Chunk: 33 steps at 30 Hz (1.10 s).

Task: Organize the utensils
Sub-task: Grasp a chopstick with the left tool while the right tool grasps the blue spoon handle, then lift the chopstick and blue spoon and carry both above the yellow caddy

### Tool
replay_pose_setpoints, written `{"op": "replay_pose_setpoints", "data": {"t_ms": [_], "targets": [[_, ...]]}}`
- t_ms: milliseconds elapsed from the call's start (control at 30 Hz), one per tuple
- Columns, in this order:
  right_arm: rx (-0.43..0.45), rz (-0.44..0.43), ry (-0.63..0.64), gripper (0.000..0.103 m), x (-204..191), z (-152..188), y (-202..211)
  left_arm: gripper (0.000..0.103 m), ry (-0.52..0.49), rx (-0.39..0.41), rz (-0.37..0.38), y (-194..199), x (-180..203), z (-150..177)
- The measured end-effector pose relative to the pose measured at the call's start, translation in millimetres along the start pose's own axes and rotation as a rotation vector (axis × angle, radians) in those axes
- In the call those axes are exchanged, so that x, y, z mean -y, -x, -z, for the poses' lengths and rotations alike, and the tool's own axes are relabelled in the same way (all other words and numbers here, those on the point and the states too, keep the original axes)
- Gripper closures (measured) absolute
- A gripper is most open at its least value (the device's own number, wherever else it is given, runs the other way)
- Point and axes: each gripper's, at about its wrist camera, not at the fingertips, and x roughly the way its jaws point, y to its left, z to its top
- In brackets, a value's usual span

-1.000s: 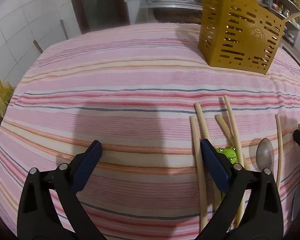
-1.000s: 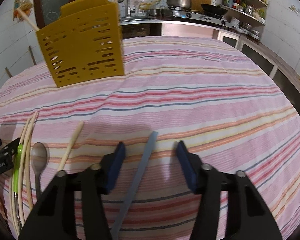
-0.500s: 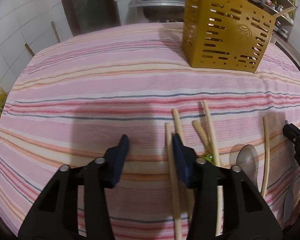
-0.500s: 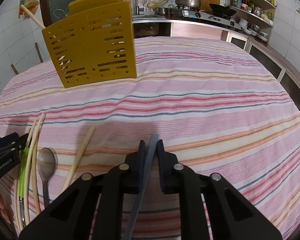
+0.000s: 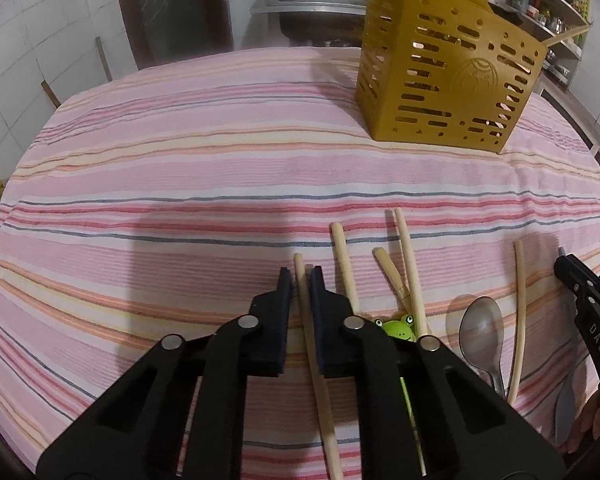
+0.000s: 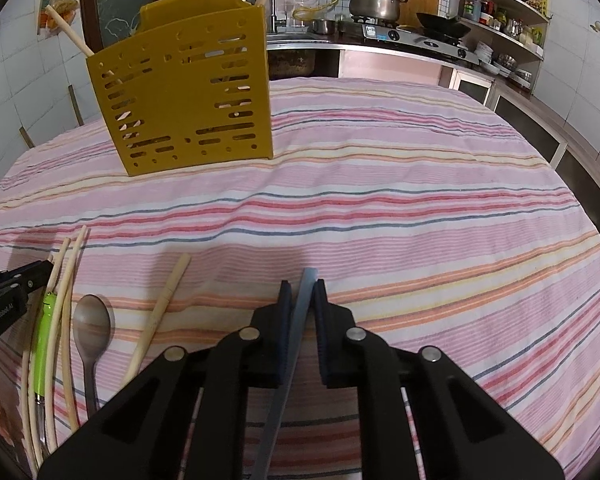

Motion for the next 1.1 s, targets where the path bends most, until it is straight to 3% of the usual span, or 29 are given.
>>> {"op": "replay_pose_setpoints", "data": {"t_ms": [367,633,1100], "targets": [[0.007,-0.028,-0.022,0.092,8.1,-0.3,3.2,0.098,0.035,0.013,0.029,-1.3,-7.4,-2.3],[0.03,-0.059,-0.05,0.094,13.3,-2.6,12.7,0.099,0.051,0.071,0.015,13.3,-13.7,-3.5],[0.245,-0.166,-0.071,0.094,16.3,-8.5,67.8,0.099,0.047,0.349,0.005,97.4,-21.1,10.4]]}}
